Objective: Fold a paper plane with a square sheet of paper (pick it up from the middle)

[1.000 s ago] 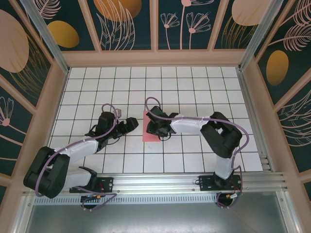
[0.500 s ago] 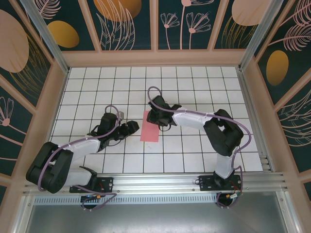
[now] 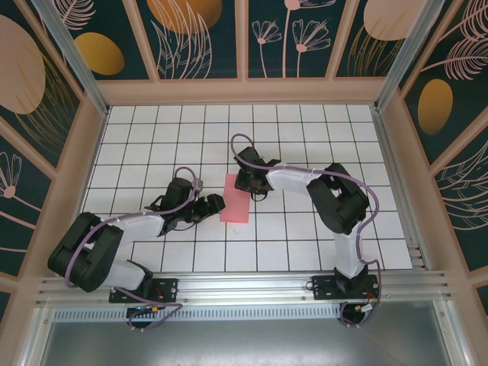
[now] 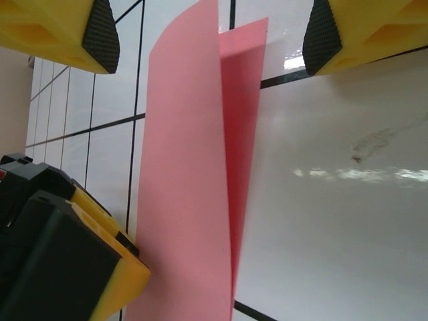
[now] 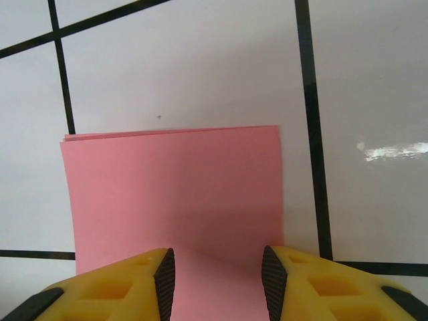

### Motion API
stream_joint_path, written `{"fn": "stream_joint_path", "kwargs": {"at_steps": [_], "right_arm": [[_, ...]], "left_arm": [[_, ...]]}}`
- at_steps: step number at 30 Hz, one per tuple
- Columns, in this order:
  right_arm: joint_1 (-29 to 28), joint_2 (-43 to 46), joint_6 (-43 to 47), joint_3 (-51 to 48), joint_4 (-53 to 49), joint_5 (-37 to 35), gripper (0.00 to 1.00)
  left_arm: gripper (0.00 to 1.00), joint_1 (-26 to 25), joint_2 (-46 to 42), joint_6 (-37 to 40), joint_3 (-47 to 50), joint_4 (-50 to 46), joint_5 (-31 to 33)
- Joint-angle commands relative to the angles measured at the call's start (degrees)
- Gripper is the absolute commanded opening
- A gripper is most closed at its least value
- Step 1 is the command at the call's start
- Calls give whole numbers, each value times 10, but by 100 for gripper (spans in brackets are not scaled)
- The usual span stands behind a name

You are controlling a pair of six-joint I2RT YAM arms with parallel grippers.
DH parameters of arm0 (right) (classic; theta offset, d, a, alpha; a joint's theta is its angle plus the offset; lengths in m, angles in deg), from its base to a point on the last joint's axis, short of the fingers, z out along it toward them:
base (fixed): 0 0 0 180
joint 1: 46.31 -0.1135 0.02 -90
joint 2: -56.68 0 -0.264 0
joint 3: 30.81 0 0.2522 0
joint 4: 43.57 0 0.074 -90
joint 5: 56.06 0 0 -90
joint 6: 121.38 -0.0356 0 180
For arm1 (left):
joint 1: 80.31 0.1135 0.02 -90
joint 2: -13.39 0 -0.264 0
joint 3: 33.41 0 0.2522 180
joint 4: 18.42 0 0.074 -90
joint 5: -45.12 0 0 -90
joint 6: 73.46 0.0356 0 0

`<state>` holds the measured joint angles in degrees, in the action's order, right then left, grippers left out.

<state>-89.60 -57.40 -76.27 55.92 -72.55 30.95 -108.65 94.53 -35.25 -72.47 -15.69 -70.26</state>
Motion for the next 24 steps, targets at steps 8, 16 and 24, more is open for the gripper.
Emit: {"fn": "stream_joint_path", "kwargs": {"at_steps": [8, 16, 24], "right_arm": [[7, -18, -16, -40, 15, 19, 43], [7, -14, -16, -44, 21, 18, 43], [8, 14, -1, -45, 31, 43, 43]], "left_arm": [[74, -17, 21, -4, -22, 9, -58], [69, -21, 35, -18, -17, 32, -90], [49, -22, 46, -23, -18, 42, -89]]}}
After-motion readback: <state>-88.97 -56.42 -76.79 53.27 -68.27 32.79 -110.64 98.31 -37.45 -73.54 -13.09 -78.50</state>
